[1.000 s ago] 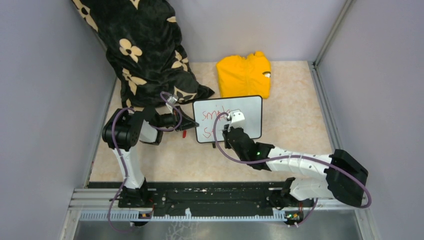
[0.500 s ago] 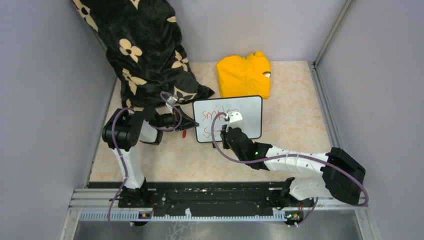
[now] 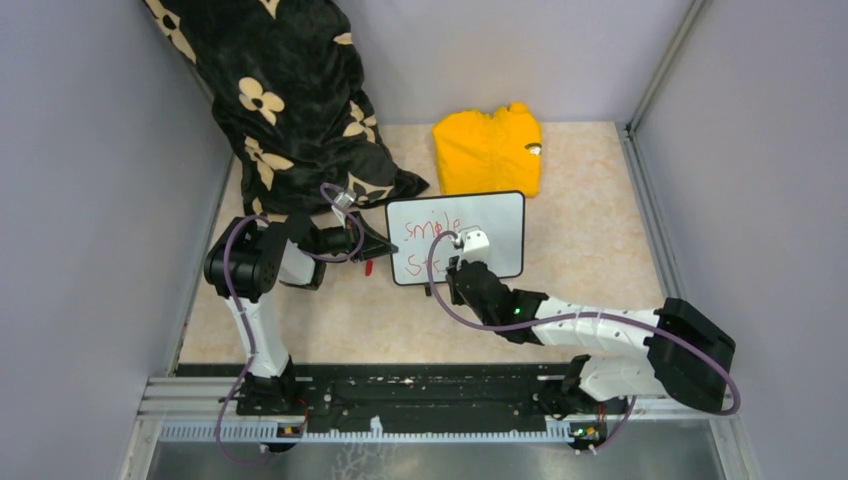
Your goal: Write a sentence on the whiteboard
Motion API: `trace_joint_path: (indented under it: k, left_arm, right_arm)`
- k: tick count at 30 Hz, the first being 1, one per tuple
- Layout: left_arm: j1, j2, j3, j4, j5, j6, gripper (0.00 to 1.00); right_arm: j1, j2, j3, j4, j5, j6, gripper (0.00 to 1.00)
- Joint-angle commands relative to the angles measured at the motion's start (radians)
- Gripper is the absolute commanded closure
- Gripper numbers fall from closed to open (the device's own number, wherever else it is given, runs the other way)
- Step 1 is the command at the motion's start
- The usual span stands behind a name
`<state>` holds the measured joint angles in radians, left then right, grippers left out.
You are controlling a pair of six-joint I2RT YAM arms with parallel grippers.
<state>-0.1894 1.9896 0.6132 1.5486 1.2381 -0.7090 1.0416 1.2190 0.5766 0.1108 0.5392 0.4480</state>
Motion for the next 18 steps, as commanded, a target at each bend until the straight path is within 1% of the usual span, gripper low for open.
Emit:
trace_joint_path:
  k: [1, 18]
  left_arm:
    - [-0.01, -0.003, 0.012, 0.047, 0.028, 0.017, 1.0]
    - [-0.013, -0.003, 0.014, 0.042, 0.028, 0.017, 1.0]
  right_arm:
    - [-0.013, -0.029, -0.014, -0.014, 0.041, 0.008, 1.0]
    - [-0.027, -0.013, 0.082, 0.015, 0.059, -0.056, 1.0]
